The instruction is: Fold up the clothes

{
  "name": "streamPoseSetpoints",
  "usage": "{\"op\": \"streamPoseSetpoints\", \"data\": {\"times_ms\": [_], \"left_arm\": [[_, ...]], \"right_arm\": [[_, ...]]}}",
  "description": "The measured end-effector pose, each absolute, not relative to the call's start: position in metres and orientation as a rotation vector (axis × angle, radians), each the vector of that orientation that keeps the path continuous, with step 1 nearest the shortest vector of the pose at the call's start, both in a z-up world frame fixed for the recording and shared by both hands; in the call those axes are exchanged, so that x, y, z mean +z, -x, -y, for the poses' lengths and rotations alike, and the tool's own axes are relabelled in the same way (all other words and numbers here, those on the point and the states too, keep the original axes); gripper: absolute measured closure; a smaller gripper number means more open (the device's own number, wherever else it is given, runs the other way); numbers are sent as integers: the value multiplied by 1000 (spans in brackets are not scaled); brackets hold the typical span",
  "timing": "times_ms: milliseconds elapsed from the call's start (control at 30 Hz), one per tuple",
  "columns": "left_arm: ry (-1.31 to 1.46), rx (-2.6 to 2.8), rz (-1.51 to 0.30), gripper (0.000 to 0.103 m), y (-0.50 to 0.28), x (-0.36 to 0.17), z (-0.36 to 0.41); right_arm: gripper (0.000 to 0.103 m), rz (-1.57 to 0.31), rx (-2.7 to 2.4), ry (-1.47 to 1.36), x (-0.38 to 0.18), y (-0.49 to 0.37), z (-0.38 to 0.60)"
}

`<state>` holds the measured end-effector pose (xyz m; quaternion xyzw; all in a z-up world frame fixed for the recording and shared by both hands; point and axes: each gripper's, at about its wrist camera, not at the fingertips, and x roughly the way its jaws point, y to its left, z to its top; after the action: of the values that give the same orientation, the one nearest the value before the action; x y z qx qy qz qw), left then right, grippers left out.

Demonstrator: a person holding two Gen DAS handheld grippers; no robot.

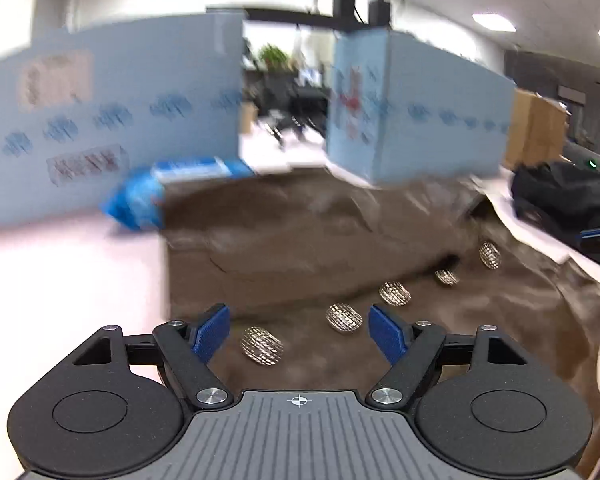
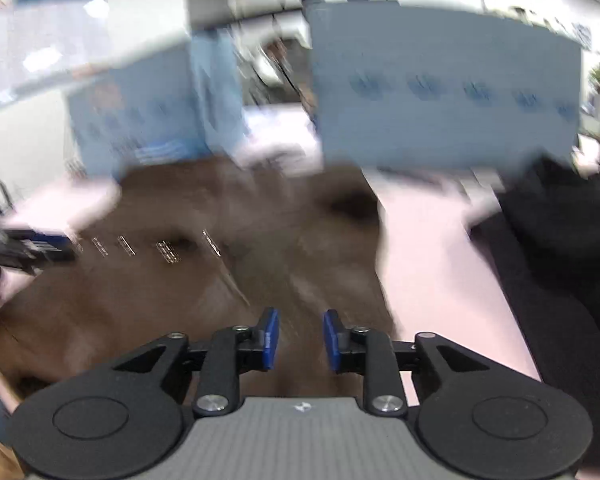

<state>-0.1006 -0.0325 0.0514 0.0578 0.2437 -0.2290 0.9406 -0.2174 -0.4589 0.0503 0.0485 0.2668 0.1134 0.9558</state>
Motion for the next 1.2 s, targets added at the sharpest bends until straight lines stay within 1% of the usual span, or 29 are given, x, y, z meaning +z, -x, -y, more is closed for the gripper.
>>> {"op": "streamPoseSetpoints", "data": {"times_ms": [33, 100, 233, 367, 400, 433, 467, 533, 567, 633, 767, 833, 900, 1000, 1167, 1200], "left_arm": [[-123, -434, -498, 24, 96, 54, 28], [-93, -400, -525, 24, 84, 55, 19], [56, -397, -642, 24, 50, 45, 1], [151, -392, -695, 25, 26, 34, -6], [165, -388, -709, 27, 22, 31, -7], [181, -387, -727, 39, 16, 28, -8], [199, -386, -742, 45, 10, 26, -11], [194, -385, -747, 71, 7, 25, -10], [199, -387, -754, 74, 5, 25, -10], [171, -382, -731, 86, 6, 27, -10], [110, -383, -693, 92, 6, 29, -5], [112, -390, -682, 97, 6, 31, -5], [140, -404, -671, 98, 5, 34, -6], [179, -424, -662, 99, 3, 38, -7], [203, -437, -657, 99, -2, 40, -5], [201, -435, -661, 99, -3, 39, -4]], "right_arm": [[65, -513, 235, -22, 59, 209, 445], [64, -496, 245, 49, 64, 198, 431], [64, -494, 337, 160, 58, 159, 388], [64, -519, 389, 214, 52, 142, 362], [64, -521, 391, 217, 51, 144, 356], [64, -525, 392, 218, 49, 142, 353], [64, -530, 388, 214, 48, 139, 353], [64, -533, 371, 200, 47, 134, 357], [64, -533, 355, 191, 46, 130, 360], [64, -528, 318, 175, 45, 125, 369], [64, -520, 266, 125, 43, 119, 384], [64, -528, 263, 93, 42, 118, 389], [64, -547, 274, 36, 41, 115, 397], [64, -564, 277, -74, 42, 113, 412], [64, -672, 326, -328, 34, 97, 435], [64, -681, 320, -330, 33, 94, 434]]}}
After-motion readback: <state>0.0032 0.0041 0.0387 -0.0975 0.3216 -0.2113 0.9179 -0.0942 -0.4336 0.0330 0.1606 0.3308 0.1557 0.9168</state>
